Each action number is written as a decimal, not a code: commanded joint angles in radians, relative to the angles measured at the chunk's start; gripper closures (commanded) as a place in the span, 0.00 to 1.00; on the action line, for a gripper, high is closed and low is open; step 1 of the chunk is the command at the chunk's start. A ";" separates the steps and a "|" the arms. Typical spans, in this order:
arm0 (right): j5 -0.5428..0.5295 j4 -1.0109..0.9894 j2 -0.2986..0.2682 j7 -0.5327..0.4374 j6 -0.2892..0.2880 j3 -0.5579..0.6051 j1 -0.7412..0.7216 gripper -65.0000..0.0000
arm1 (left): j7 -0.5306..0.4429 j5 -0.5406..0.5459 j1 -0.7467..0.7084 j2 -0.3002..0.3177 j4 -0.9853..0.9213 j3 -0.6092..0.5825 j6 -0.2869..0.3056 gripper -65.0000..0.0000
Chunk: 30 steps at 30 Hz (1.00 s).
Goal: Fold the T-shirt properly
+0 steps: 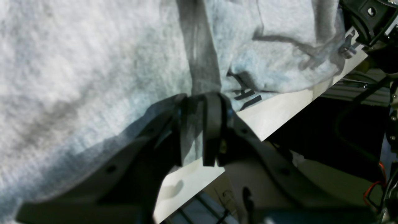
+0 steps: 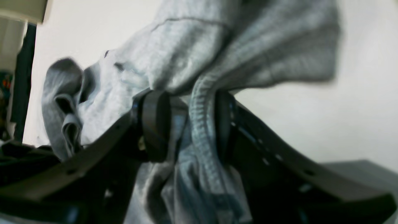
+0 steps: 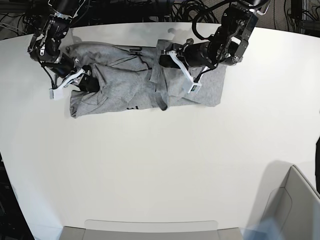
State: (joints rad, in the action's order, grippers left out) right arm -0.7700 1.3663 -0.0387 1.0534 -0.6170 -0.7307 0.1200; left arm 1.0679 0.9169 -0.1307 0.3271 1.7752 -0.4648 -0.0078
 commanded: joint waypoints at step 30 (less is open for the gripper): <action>0.851 0.287 -0.053 -0.104 0.067 0.055 -0.182 1.00 | 0.031 0.058 -0.125 -0.003 0.122 0.303 0.004 0.84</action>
State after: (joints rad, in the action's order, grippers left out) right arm 0.1001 1.6390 -0.0830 0.9684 -0.5484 -0.6758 -0.0486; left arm 1.0771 0.9333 -0.2527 0.3214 1.8771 -0.2070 -0.0105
